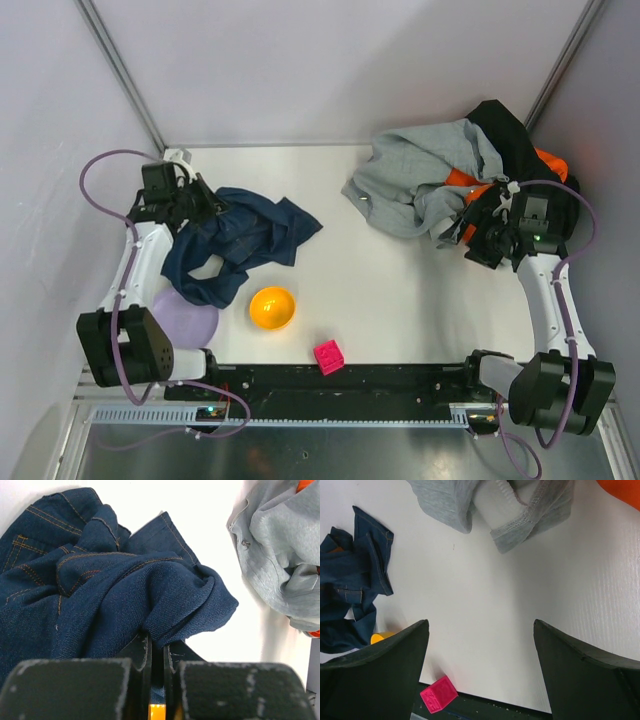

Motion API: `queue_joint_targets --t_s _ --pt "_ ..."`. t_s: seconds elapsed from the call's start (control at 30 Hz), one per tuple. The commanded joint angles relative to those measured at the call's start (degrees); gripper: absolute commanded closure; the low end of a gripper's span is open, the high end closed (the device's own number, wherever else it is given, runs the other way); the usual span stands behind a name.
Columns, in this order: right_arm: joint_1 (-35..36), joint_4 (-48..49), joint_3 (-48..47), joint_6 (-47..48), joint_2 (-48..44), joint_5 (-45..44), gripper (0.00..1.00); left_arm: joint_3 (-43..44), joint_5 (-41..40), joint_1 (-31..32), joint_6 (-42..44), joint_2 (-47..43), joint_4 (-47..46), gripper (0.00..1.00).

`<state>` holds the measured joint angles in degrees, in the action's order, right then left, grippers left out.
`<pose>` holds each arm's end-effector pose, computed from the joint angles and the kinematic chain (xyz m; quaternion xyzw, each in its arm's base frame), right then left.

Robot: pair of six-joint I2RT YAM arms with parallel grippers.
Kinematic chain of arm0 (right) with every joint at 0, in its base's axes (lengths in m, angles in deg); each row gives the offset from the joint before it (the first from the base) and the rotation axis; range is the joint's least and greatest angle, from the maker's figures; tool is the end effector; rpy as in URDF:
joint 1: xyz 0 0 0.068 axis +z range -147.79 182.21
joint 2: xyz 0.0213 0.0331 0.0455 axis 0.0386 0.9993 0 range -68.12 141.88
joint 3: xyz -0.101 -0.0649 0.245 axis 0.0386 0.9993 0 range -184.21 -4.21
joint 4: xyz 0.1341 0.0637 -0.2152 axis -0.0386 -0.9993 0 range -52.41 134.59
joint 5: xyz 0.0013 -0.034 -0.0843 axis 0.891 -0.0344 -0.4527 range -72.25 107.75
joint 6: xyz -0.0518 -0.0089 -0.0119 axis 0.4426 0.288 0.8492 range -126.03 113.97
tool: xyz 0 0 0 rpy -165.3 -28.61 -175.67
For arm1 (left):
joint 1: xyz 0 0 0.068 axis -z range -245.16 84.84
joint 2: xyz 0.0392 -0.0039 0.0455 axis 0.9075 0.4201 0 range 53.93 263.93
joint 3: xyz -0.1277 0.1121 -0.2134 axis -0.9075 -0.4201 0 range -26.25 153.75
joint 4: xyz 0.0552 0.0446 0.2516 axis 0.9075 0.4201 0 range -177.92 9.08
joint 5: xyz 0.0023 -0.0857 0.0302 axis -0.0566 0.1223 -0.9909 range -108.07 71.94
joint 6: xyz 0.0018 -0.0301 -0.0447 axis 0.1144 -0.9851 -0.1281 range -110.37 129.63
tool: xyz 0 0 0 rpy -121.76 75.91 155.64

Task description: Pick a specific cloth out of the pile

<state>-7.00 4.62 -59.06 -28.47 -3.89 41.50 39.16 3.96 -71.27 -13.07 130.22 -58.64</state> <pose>0.2255 -0.0220 0.2897 0.1815 0.9024 0.2308 0.3154 0.2908 0.0178 0.3136 -0.1435 0.8822 -0.2311 0.3842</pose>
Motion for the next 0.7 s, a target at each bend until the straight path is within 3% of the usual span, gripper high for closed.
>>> queue_joint_targets --t_s 0.0,0.67 --pt "0.9 2.2 0.5 -0.7 -1.5 -0.5 0.1 -1.7 -0.3 0.5 -1.4 2.3 -6.4 0.99" --pt "1.7 2.6 1.8 -0.8 -2.1 -0.2 0.1 0.5 -0.3 1.8 -6.1 25.0 -10.5 0.96"
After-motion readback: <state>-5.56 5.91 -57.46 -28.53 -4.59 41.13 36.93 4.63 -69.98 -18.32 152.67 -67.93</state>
